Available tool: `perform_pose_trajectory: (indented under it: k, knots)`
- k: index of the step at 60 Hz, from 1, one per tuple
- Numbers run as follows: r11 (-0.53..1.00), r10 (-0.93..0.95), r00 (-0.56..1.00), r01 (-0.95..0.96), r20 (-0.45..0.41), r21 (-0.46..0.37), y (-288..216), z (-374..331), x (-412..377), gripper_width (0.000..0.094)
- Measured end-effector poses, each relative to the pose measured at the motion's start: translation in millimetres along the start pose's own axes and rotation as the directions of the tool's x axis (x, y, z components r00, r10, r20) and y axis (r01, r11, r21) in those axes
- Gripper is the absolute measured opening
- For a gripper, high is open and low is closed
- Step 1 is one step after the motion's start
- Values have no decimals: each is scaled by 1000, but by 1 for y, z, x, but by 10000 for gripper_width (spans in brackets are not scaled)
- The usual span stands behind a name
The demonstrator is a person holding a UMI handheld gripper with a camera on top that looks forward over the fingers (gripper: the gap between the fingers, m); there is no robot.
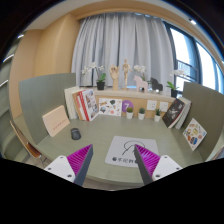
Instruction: Arrange mouse
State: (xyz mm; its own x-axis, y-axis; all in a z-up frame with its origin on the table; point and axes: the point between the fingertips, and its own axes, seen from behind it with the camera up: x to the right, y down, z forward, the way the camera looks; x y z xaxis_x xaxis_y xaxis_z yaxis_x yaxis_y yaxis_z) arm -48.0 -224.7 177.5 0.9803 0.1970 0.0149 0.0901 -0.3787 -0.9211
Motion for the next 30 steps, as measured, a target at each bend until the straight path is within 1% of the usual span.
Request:
perform_pose_trajectory:
  k: [6,7,8,15,24,30]
  knots:
    - [998,24,1000,-25,-16,-59,32,14,-17,831]
    - [997,26,1000,-27,-17,-75,28,6,-18,832]
    - [996,33,999,-34,-18,-78,43,20,-32,831]
    - [986,64,998,-64,-9,-153,75,50,-81,830]
    - [972,76,997,-68,25,-226,95,92,-142,832]
    - [963,73,997,-63,28,-260,100,125,-172,838]
